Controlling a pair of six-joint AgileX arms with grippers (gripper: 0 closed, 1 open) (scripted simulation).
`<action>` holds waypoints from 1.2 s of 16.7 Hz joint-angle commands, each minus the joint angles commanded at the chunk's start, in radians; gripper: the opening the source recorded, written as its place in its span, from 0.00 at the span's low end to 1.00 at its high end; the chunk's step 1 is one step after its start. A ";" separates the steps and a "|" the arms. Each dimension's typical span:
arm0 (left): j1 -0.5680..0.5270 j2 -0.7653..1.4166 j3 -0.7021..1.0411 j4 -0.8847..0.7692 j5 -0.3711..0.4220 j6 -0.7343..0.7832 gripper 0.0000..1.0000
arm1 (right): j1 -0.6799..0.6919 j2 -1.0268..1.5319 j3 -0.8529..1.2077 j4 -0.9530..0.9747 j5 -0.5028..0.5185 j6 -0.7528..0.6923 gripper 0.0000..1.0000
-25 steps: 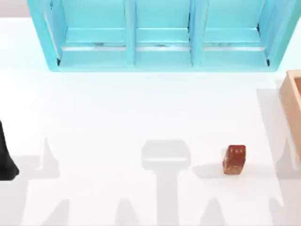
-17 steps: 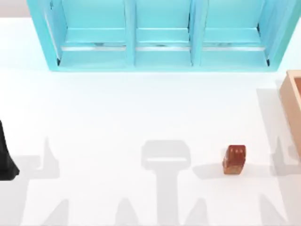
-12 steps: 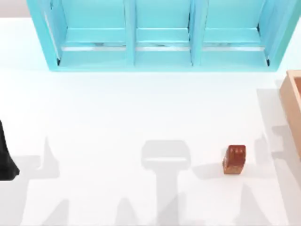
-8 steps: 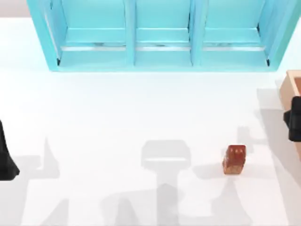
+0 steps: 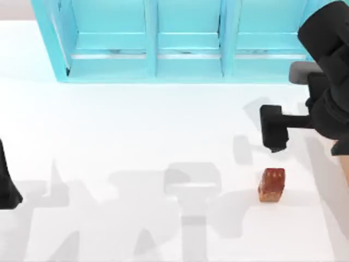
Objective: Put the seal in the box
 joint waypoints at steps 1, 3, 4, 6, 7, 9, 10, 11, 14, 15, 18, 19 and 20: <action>0.000 0.000 0.000 0.000 0.000 0.000 1.00 | 0.017 0.058 0.044 -0.037 0.000 0.017 1.00; 0.000 0.000 0.000 0.000 0.000 0.000 1.00 | 0.044 0.147 0.118 -0.098 0.000 0.045 1.00; 0.000 0.000 0.000 0.000 0.000 0.000 1.00 | 0.055 0.179 0.146 -0.122 0.000 0.056 1.00; 0.000 0.000 0.000 0.000 0.000 0.000 1.00 | 0.066 0.217 0.175 -0.146 0.000 0.067 1.00; 0.000 0.000 0.000 0.000 0.000 0.000 1.00 | 0.067 0.224 0.179 -0.149 0.000 0.069 1.00; 0.000 0.000 0.000 0.000 0.000 0.000 1.00 | 0.068 0.225 0.180 -0.149 0.000 0.069 1.00; 0.000 0.000 0.000 0.000 0.000 0.000 1.00 | 0.068 0.225 0.180 -0.149 0.000 0.069 1.00; 0.000 0.000 0.000 0.000 0.000 0.000 1.00 | 0.068 0.225 0.180 -0.149 0.000 0.069 1.00; 0.000 0.000 0.000 0.000 0.000 0.000 1.00 | 0.064 0.228 0.163 -0.131 0.000 0.067 1.00; 0.000 0.000 0.000 0.000 0.000 0.000 1.00 | 0.065 0.236 0.145 -0.108 0.000 0.067 1.00; 0.000 0.000 0.000 0.000 0.000 0.000 1.00 | 0.067 0.278 0.064 0.023 0.000 0.069 1.00; 0.000 0.000 0.000 0.000 0.000 0.000 1.00 | 0.067 0.295 0.032 0.078 0.000 0.070 1.00; 0.000 0.000 0.000 0.000 0.000 0.000 1.00 | 0.068 0.311 0.000 0.129 0.000 0.071 1.00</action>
